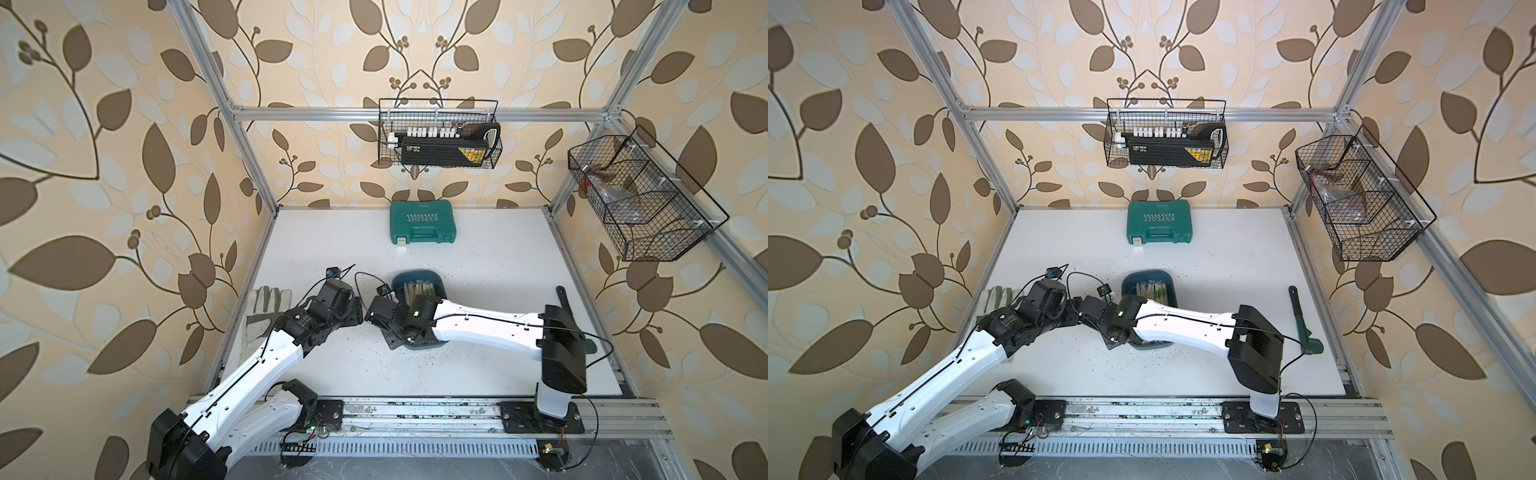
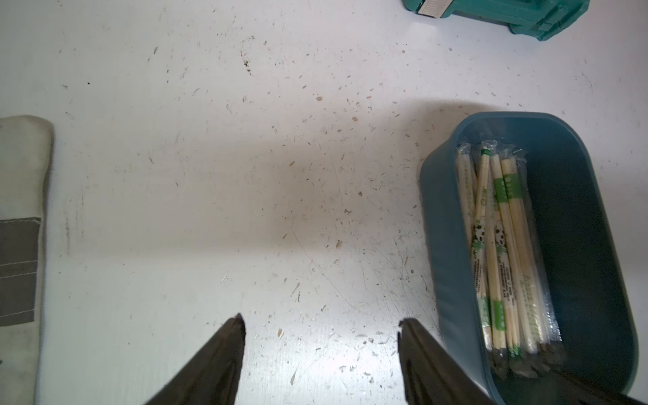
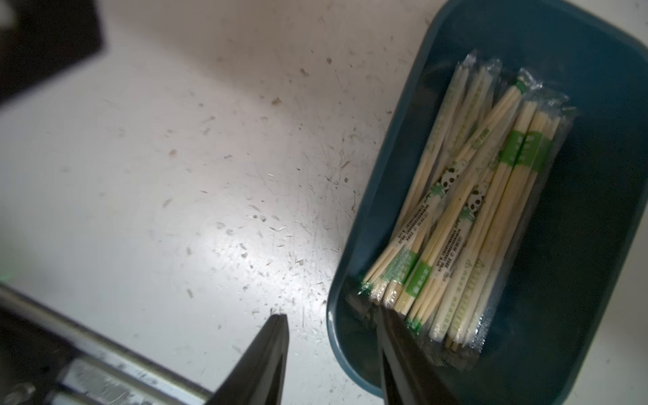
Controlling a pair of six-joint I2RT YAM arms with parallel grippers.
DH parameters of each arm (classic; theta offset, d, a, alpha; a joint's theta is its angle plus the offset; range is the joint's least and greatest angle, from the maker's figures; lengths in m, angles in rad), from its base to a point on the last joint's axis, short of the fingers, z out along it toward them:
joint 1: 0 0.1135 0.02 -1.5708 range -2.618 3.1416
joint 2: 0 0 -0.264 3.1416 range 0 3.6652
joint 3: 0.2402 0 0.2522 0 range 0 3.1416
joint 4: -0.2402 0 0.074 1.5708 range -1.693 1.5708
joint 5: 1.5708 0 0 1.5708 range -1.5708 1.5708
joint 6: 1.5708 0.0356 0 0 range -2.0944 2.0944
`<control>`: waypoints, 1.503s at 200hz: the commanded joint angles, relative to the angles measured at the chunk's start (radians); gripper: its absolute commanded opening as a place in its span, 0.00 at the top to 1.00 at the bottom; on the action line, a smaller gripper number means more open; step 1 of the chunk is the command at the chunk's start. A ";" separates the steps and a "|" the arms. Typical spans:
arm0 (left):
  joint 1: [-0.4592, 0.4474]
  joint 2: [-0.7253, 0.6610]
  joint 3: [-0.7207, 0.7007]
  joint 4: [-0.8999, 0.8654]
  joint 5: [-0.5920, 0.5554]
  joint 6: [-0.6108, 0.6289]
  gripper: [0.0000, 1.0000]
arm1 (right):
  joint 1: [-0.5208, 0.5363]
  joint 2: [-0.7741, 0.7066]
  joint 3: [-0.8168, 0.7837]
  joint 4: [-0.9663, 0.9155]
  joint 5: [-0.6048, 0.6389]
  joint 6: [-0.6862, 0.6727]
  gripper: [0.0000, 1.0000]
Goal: Take the paired disposable chopsticks out of the storage box
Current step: Place the storage box at the center of the board, then adjust the storage box at the center of the board.
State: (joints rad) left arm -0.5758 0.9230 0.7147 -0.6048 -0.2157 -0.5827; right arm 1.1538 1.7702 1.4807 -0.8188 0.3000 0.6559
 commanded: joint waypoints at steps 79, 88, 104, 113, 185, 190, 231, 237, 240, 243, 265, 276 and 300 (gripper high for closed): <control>-0.122 0.127 0.100 0.078 0.029 -0.025 0.25 | -0.509 -0.282 -0.310 -0.034 -0.122 -0.241 0.35; -0.141 0.152 0.111 0.087 0.027 -0.031 0.24 | -0.511 -0.246 -0.299 -0.031 -0.128 -0.250 0.36; -0.175 0.193 0.132 0.093 0.011 -0.042 0.24 | -0.510 -0.182 -0.281 -0.015 -0.143 -0.253 0.39; -0.191 0.210 0.139 0.098 0.001 -0.046 0.24 | -0.510 -0.144 -0.275 0.003 -0.162 -0.253 0.42; -0.234 0.261 0.147 0.126 -0.028 -0.071 0.24 | -0.504 0.004 -0.216 0.075 -0.203 -0.163 0.85; -0.234 0.260 0.148 0.125 -0.032 -0.072 0.24 | -0.504 0.006 -0.213 0.073 -0.200 -0.151 0.87; -0.236 0.257 0.140 0.128 -0.045 -0.072 0.23 | -0.505 0.011 -0.203 0.073 -0.173 -0.075 0.99; -0.236 0.258 0.139 0.127 -0.045 -0.071 0.23 | -0.505 0.011 -0.203 0.075 -0.171 -0.068 0.99; -0.235 0.258 0.139 0.127 -0.045 -0.071 0.23 | -0.505 0.011 -0.204 0.075 -0.171 -0.065 0.99; -0.236 0.258 0.138 0.128 -0.046 -0.070 0.23 | -0.505 0.011 -0.204 0.075 -0.170 -0.062 1.00; -0.236 0.257 0.135 0.124 -0.051 -0.070 0.22 | -0.505 0.010 -0.210 0.077 -0.161 -0.034 1.00; -0.236 0.255 0.132 0.123 -0.053 -0.072 0.22 | -0.508 0.002 -0.218 0.081 -0.154 -0.011 1.00; -0.236 0.255 0.129 0.123 -0.057 -0.074 0.22 | -0.508 -0.023 -0.249 0.116 -0.172 0.030 1.00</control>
State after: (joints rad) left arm -0.8005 1.1847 0.8265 -0.4931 -0.2428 -0.6357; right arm 0.6456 1.7683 1.2488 -0.7448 0.1135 0.6174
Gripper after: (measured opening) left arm 0.778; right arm 0.066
